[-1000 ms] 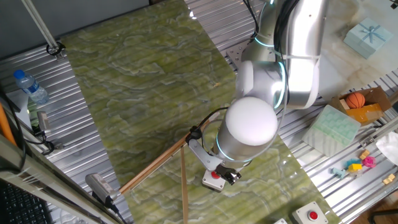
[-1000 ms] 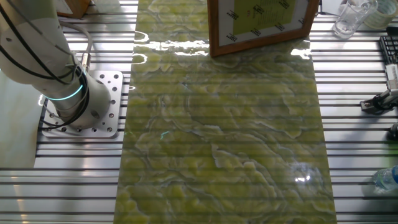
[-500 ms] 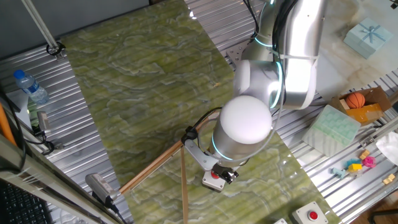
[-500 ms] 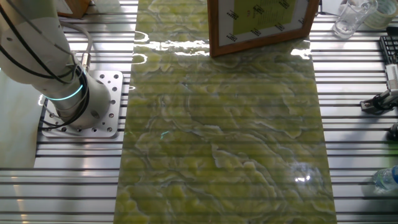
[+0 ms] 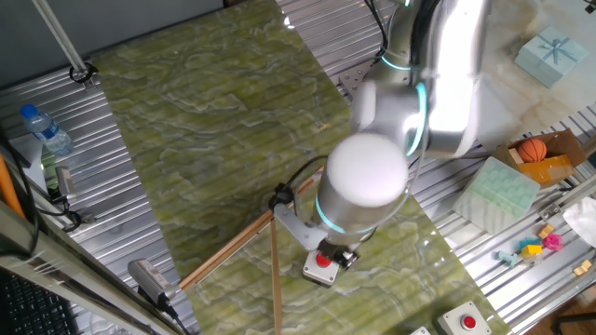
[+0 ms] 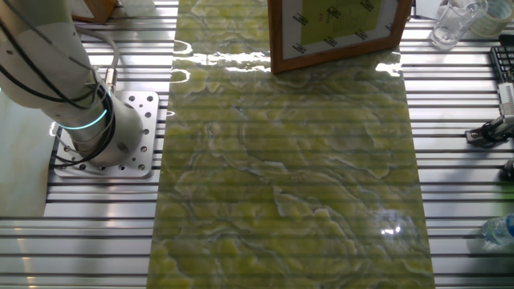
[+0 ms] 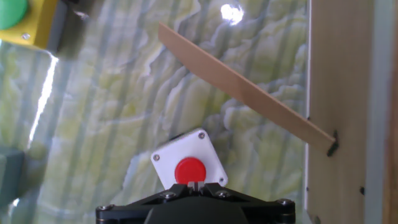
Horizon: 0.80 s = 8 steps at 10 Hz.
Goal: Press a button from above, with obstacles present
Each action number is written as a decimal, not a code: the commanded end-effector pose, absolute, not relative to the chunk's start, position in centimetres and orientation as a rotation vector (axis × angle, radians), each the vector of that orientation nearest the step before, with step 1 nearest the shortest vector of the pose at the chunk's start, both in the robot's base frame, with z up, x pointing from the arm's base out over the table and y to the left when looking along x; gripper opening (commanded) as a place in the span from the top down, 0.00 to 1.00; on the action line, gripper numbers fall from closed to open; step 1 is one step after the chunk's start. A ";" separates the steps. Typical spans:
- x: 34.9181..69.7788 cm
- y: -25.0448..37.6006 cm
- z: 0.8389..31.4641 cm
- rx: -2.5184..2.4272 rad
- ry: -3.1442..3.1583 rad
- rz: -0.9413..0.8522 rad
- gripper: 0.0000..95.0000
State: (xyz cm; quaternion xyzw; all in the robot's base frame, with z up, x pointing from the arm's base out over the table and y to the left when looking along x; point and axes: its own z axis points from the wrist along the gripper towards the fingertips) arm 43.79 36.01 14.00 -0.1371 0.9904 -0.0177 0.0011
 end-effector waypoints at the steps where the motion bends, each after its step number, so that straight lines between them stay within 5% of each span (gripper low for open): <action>1: 43.6 36.1 14.4 -0.429 3.114 -0.059 1.00; 8: 43.3 36.2 15.7 -0.411 3.111 -0.067 1.00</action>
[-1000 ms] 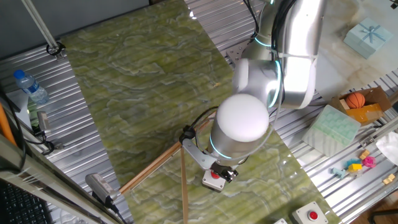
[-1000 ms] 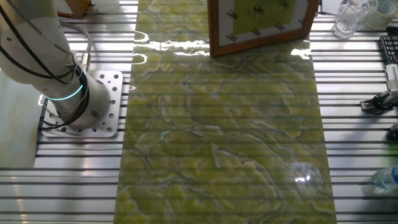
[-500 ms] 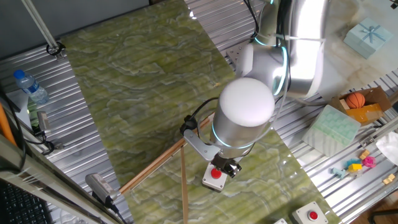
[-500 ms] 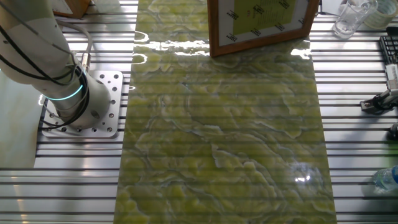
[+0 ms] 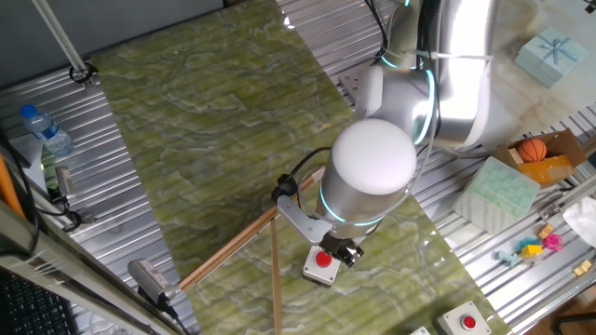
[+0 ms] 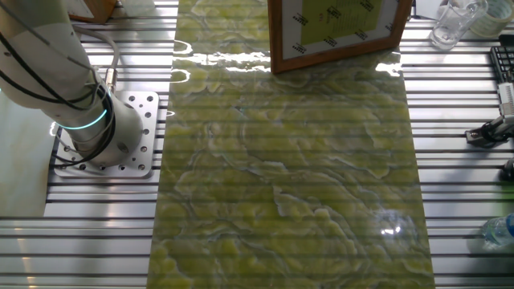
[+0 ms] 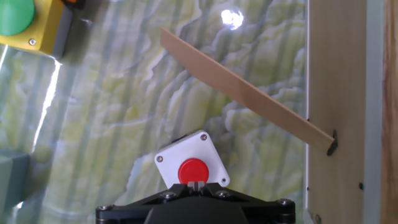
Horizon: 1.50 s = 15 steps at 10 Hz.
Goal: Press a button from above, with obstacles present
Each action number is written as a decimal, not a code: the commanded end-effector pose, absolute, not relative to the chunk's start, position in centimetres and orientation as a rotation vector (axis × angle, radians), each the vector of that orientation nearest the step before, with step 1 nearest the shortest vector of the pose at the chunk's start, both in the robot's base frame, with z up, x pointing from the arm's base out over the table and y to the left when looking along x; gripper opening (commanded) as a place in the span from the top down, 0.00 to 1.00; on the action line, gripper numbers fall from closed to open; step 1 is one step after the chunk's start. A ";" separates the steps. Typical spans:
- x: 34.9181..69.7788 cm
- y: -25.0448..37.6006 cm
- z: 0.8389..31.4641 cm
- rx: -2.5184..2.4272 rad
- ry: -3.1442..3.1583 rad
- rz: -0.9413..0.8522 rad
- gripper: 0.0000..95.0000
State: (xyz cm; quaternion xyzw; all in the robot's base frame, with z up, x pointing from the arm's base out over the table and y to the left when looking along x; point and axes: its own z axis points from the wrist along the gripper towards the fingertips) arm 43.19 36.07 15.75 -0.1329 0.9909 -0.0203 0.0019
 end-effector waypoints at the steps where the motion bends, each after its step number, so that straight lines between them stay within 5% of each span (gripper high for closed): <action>1: 43.1 36.2 15.9 -0.398 3.113 -0.067 1.00; 15: 40.6 36.1 21.9 -0.197 3.092 -0.054 1.00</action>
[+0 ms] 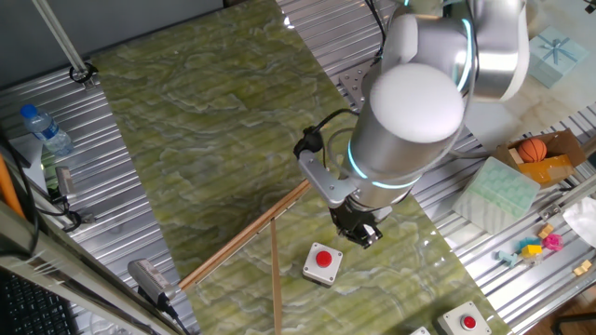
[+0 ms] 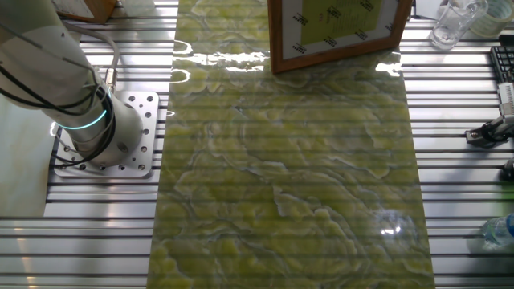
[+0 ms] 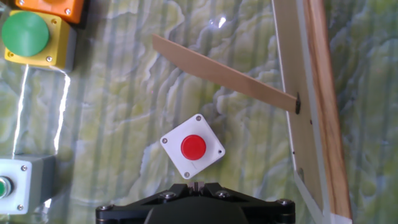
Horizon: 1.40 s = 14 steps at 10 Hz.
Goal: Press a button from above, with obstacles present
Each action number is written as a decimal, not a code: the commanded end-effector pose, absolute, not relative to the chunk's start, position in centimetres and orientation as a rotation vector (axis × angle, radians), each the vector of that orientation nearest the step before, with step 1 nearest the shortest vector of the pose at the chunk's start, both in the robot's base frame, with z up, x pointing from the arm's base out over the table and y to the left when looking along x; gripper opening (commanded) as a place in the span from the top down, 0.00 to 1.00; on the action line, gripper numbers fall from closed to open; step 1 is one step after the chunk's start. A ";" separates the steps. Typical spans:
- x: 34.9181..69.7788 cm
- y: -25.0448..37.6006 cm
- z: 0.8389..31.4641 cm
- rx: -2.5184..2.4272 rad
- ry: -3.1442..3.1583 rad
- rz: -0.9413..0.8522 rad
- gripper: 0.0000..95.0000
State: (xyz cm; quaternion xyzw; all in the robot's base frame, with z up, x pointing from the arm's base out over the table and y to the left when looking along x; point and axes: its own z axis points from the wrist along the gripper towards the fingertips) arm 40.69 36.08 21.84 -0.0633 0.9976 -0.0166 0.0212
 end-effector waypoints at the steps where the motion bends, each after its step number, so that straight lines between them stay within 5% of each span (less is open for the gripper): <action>1: 40.6 36.1 22.1 -0.196 3.091 -0.053 1.00; 14: 40.3 36.1 22.7 -0.178 3.091 -0.022 1.00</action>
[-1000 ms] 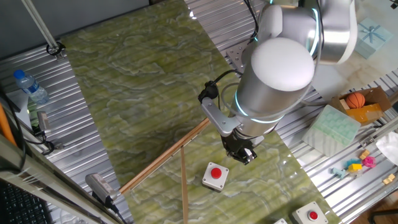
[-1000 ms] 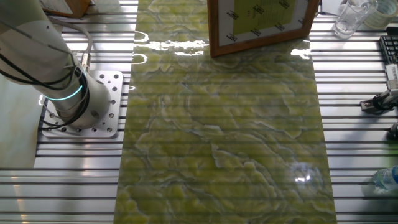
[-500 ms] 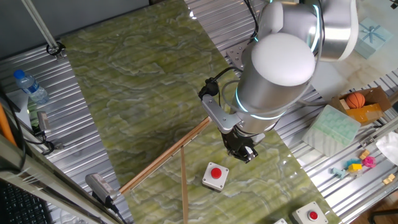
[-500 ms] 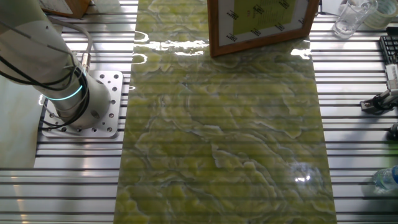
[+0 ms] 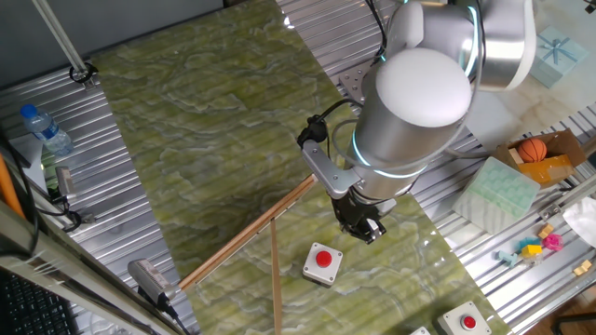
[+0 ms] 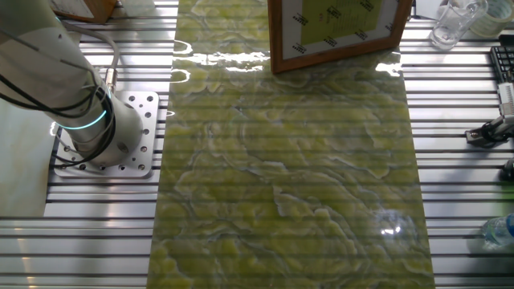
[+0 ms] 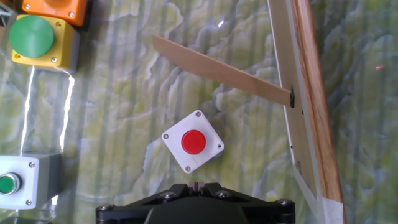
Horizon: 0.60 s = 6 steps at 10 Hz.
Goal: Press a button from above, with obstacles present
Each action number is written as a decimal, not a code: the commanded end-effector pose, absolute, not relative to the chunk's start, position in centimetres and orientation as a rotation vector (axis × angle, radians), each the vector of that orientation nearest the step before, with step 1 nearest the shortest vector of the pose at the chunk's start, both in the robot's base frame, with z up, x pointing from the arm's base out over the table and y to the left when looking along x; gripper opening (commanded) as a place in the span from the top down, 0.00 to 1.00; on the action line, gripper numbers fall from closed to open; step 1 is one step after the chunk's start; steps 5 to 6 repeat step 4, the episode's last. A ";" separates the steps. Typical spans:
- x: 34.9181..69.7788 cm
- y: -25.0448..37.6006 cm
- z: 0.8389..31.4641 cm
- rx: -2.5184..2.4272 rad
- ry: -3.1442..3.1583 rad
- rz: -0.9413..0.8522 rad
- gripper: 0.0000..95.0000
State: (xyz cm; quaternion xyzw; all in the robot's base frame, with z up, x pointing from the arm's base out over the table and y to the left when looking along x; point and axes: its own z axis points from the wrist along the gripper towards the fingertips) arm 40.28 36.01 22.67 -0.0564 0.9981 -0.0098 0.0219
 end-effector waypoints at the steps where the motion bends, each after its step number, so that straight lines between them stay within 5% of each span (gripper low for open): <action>1: 40.3 36.1 22.7 -0.183 3.090 -0.014 1.00; 6: 40.3 36.1 22.7 -0.191 3.096 -0.008 1.00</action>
